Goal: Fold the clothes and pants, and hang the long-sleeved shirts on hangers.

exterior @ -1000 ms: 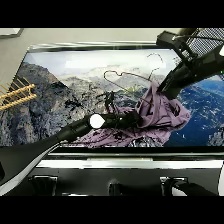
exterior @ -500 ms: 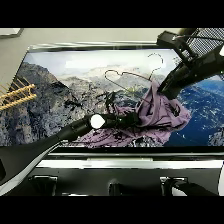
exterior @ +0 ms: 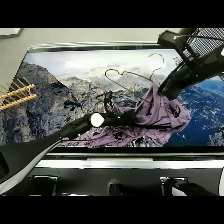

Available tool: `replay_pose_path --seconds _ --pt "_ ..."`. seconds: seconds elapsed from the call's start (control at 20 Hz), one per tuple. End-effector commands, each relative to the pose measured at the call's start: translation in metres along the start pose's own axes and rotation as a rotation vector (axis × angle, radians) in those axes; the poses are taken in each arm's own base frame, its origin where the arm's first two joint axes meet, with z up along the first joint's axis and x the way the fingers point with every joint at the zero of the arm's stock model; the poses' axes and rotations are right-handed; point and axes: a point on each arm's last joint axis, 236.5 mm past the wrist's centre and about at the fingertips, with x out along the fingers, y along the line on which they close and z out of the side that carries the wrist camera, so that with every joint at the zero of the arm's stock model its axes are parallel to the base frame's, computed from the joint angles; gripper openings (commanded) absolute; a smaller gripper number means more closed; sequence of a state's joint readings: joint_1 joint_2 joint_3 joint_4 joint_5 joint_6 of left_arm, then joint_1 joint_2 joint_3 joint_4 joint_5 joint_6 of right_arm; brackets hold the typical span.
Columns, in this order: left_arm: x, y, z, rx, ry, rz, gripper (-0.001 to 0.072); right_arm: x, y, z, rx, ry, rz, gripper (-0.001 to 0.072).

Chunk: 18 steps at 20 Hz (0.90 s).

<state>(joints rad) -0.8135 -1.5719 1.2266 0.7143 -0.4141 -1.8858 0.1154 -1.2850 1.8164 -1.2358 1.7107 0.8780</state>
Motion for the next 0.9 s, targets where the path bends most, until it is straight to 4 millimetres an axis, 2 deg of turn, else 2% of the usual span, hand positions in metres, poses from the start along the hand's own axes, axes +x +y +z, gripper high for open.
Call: replay_pose_path --seconds 0.0,0.1,0.25,0.5,0.65,0.85 --pt "-0.023 0.012 0.032 0.003 -0.02 0.029 0.0026 -0.017 0.0 -0.006 0.028 0.001 -0.053 0.0046" --pt "-0.042 0.021 0.052 0.034 -0.023 0.064 0.0025 -0.027 0.007 -0.008 0.057 -0.007 -0.06 0.0046" --pt "-0.067 0.024 0.077 0.123 -0.017 0.124 0.0025 -0.03 0.015 -0.01 0.097 -0.004 -0.038 0.0046" --pt "-0.093 0.007 0.117 0.188 -0.08 0.134 0.0025 -0.028 0.021 -0.006 0.11 -0.017 -0.01 0.0046" --pt "-0.097 0.002 0.122 0.195 -0.093 0.126 0.0025 -0.011 0.023 -0.008 0.131 -0.015 0.028 0.0046" --pt "-0.099 0.011 0.123 0.205 -0.08 0.157 0.0025 0.009 0.022 -0.025 0.233 0.049 0.047 0.0045"
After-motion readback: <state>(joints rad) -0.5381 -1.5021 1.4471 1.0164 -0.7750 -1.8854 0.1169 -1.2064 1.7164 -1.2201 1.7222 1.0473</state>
